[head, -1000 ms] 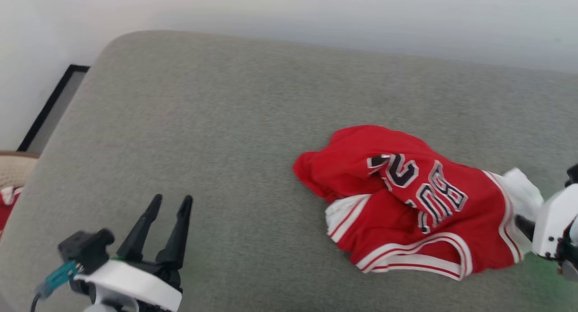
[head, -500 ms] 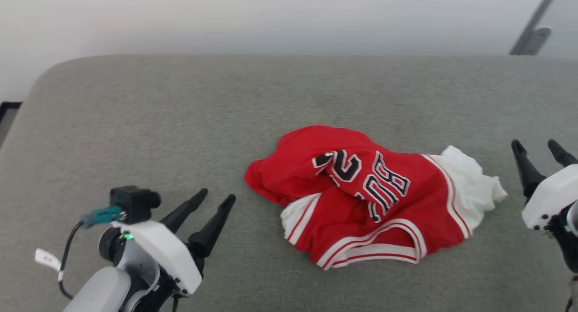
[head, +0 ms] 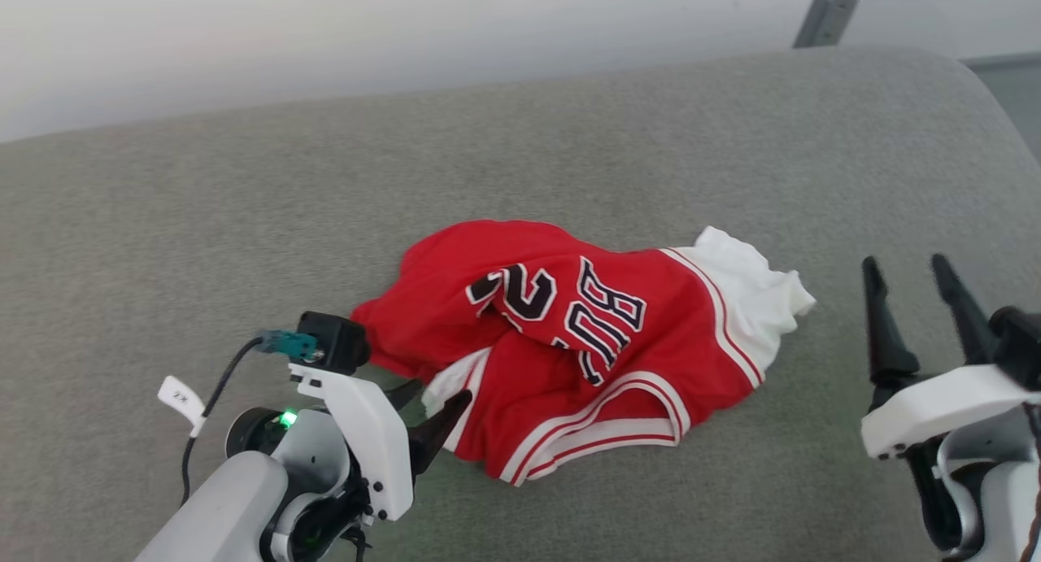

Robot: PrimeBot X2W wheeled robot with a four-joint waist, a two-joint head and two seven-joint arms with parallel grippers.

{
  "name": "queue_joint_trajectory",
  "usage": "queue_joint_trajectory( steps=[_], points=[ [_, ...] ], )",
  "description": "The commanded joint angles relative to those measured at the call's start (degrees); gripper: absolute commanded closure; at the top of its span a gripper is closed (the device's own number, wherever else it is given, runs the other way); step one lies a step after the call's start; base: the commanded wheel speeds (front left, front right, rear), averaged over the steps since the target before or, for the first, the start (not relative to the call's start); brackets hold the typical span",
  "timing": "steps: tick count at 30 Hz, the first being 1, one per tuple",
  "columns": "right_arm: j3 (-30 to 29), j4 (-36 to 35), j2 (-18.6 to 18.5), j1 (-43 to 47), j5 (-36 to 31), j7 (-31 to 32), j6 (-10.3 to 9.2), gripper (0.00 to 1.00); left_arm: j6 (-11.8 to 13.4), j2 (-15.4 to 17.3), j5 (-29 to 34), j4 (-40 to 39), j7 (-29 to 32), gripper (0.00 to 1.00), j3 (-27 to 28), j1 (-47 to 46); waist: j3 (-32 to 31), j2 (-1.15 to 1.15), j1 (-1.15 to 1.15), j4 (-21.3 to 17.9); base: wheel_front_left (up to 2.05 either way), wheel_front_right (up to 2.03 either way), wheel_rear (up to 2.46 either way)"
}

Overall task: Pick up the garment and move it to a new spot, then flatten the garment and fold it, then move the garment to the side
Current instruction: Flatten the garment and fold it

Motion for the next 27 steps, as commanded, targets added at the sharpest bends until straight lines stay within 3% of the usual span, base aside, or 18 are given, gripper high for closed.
queue_joint_trajectory(
  steps=[1, 6, 7, 8, 13, 16, 27],
  points=[
    [0.0, 0.0, 0.7, 0.8, -0.2, -0.7, -0.01, 0.00, 1.0, -0.2, 1.1, 0.7, 1.3, 0.00, -0.6, -0.9, 0.9, 0.00, -0.01, -1.4, 0.00, 0.00, 0.00],
    [0.5, -0.4, 2.8, 1.8, 0.3, -1.5, -0.01, 0.00, 3.1, -0.4, 2.7, 3.3, 4.8, 0.00, -2.7, -2.9, 2.0, 0.00, -0.01, -3.2, 0.00, 0.00, 0.00],
    [0.6, -0.5, 3.0, 1.9, 0.2, -1.6, -0.01, 0.00, 2.9, -0.9, 2.4, 3.5, 5.2, 0.18, -3.0, -3.0, 2.2, 0.00, -0.01, -3.4, 0.00, 0.00, 0.00],
    [0.8, -0.6, 3.1, 2.0, 0.2, -1.7, 0.00, 0.00, 3.0, -1.1, 2.3, 3.8, 5.4, 1.00, -3.1, -3.4, 2.3, 0.00, -0.01, -3.6, 0.00, 0.00, 0.00],
    [0.5, -1.0, 3.6, 2.4, 0.8, -2.3, -0.01, 0.00, 2.7, -0.9, 2.6, 4.5, 5.3, 1.00, -3.0, -4.4, 2.7, 0.00, -0.01, -3.3, 0.00, 0.00, 0.00],
    [0.0, -1.1, 3.6, 2.7, 0.6, -2.4, -0.01, 0.00, 3.2, 0.9, 2.4, 3.7, 4.8, 1.00, -1.6, -4.5, 2.5, 0.00, -0.01, -2.4, 0.00, 0.00, 0.00],
    [-2.2, -1.4, 3.6, 3.1, 0.3, -2.5, 0.00, 0.00, 6.3, 15.0, 0.7, 0.9, 0.8, 1.00, 8.7, -0.1, 1.7, 0.00, -0.01, 1.3, 0.00, 0.00, 0.00]
  ],
)
